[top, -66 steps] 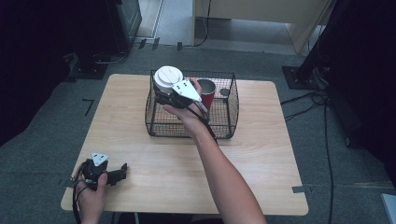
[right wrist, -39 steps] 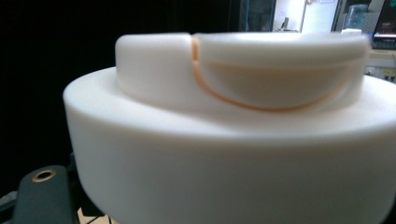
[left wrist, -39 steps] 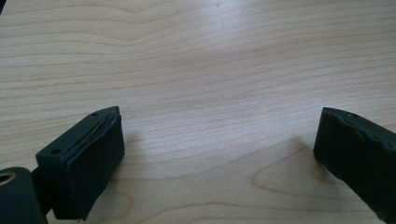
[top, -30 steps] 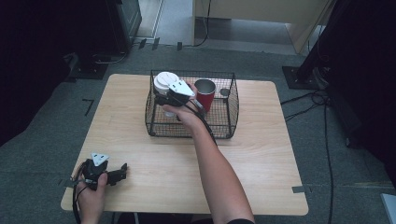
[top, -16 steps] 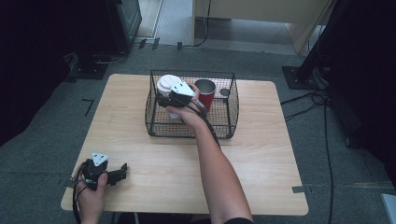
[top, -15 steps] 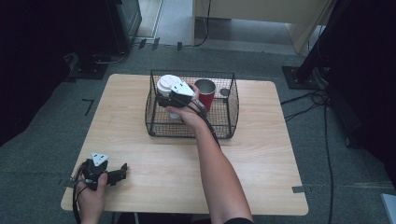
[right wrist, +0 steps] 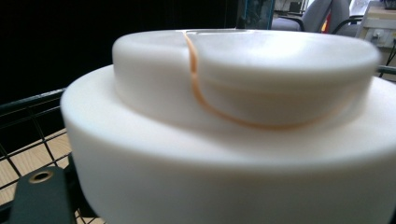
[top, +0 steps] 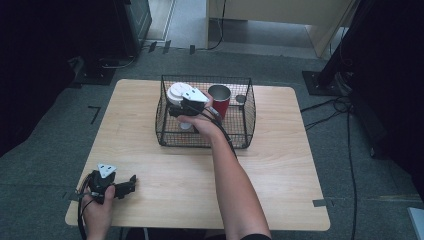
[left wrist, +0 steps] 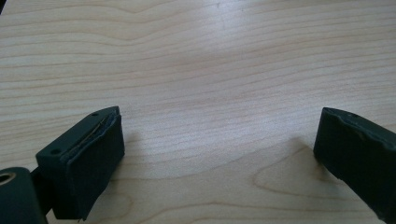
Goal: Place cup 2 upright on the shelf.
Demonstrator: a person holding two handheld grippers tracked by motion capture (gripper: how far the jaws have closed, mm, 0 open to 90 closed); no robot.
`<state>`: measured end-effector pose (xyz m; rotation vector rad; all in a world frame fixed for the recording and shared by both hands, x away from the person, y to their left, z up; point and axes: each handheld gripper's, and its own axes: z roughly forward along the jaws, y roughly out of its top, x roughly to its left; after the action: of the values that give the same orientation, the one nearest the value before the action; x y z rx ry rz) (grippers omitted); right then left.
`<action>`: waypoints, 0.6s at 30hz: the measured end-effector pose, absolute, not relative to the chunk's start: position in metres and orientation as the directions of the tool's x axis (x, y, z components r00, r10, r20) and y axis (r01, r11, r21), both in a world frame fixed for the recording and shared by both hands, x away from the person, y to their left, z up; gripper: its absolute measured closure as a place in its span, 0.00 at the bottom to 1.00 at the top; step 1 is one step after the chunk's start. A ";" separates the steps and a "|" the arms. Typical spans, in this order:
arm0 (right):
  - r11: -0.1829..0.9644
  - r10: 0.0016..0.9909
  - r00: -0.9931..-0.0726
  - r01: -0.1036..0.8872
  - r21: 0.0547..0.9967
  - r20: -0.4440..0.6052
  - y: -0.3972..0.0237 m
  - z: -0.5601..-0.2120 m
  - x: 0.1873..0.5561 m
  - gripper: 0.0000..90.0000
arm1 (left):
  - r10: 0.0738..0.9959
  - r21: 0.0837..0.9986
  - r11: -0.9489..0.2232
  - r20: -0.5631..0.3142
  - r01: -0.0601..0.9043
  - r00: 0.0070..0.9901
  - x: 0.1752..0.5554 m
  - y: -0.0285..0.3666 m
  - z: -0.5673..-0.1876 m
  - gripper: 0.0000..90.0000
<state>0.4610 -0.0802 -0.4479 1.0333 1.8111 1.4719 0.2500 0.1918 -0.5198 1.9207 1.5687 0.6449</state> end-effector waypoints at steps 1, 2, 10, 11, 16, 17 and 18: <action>0.095 0.848 -0.529 0.204 0.974 0.028 -0.081 -0.448 0.461 0.15 | 0.981 0.693 -0.148 0.011 0.705 0.195 0.250 0.192 -0.520 0.03; 0.098 0.848 -0.529 0.204 0.974 0.025 -0.081 -0.448 0.461 0.13 | 0.981 0.693 -0.148 0.011 0.705 0.195 0.250 0.192 -0.520 0.03; 0.107 0.840 -0.542 0.179 0.978 0.007 -0.083 -0.446 0.459 0.04 | 0.981 0.693 -0.148 0.011 0.705 0.195 0.250 0.192 -0.520 0.03; 0.108 0.837 -0.547 0.175 0.979 0.005 -0.083 -0.445 0.459 0.04 | 0.981 0.693 -0.148 0.011 0.705 0.195 0.250 0.192 -0.520 0.03; 0.105 0.829 -0.559 0.152 0.983 -0.002 -0.087 -0.440 0.457 0.02 | 0.981 0.694 -0.148 0.011 0.705 0.195 0.250 0.192 -0.520 0.03; 0.105 0.828 -0.561 0.143 0.984 -0.006 -0.088 -0.439 0.457 0.02 | 0.981 0.693 -0.149 0.012 0.705 0.195 0.250 0.192 -0.520 0.03; 0.101 0.826 -0.564 0.143 0.985 -0.003 -0.088 -0.437 0.456 0.02 | 0.981 0.694 -0.149 0.013 0.704 0.195 0.250 0.192 -0.520 0.03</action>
<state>0.4563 -0.0885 -0.4373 0.9475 1.8001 1.5060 0.2500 0.1919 -0.5199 1.9210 1.5679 0.6469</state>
